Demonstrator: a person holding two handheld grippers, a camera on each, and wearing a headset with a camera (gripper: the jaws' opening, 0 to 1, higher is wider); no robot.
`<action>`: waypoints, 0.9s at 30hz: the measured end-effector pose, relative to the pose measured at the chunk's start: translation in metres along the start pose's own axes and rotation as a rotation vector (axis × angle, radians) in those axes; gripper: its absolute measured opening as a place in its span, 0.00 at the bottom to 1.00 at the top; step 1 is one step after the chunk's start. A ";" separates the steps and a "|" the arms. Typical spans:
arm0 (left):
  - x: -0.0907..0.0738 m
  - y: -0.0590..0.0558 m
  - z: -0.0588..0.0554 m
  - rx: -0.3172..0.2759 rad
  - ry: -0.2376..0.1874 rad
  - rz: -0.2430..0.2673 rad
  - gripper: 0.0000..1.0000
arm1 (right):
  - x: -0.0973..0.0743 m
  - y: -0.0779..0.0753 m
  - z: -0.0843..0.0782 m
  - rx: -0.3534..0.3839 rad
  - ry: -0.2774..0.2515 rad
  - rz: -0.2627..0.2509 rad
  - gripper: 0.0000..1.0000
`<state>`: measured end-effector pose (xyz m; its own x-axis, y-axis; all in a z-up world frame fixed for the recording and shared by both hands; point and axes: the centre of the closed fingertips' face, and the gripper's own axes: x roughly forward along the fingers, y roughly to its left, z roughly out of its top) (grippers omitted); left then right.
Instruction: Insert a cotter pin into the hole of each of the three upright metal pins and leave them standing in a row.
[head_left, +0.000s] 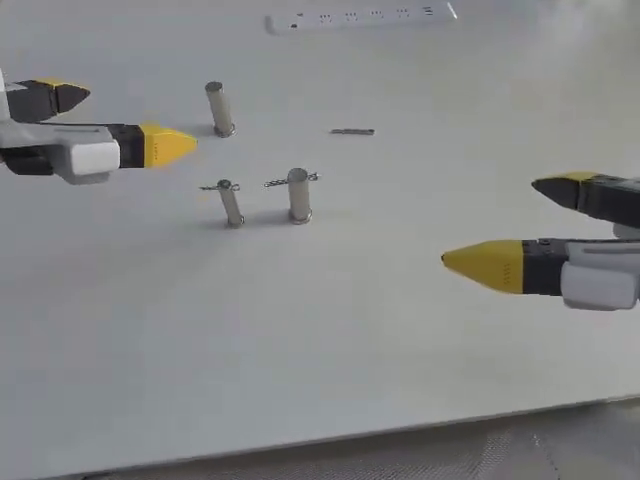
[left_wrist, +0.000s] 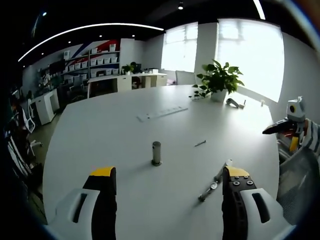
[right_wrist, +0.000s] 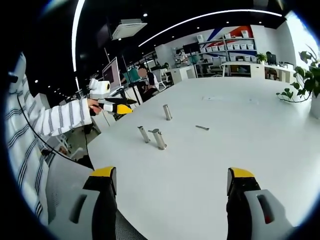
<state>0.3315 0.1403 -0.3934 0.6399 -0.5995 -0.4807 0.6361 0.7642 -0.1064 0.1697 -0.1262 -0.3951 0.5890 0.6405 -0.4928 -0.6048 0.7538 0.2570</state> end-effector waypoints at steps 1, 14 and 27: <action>0.003 0.000 0.003 -0.011 -0.013 -0.007 0.83 | 0.000 -0.001 -0.001 0.003 0.003 -0.006 0.90; 0.062 0.018 -0.001 0.087 0.087 -0.010 0.68 | -0.004 -0.004 -0.018 0.030 0.040 -0.052 0.88; 0.104 0.019 -0.011 0.011 0.107 -0.021 0.48 | -0.008 -0.006 -0.016 0.065 0.029 -0.092 0.89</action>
<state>0.4052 0.0950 -0.4545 0.5776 -0.5859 -0.5684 0.6537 0.7490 -0.1079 0.1599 -0.1385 -0.4058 0.6241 0.5643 -0.5404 -0.5124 0.8178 0.2622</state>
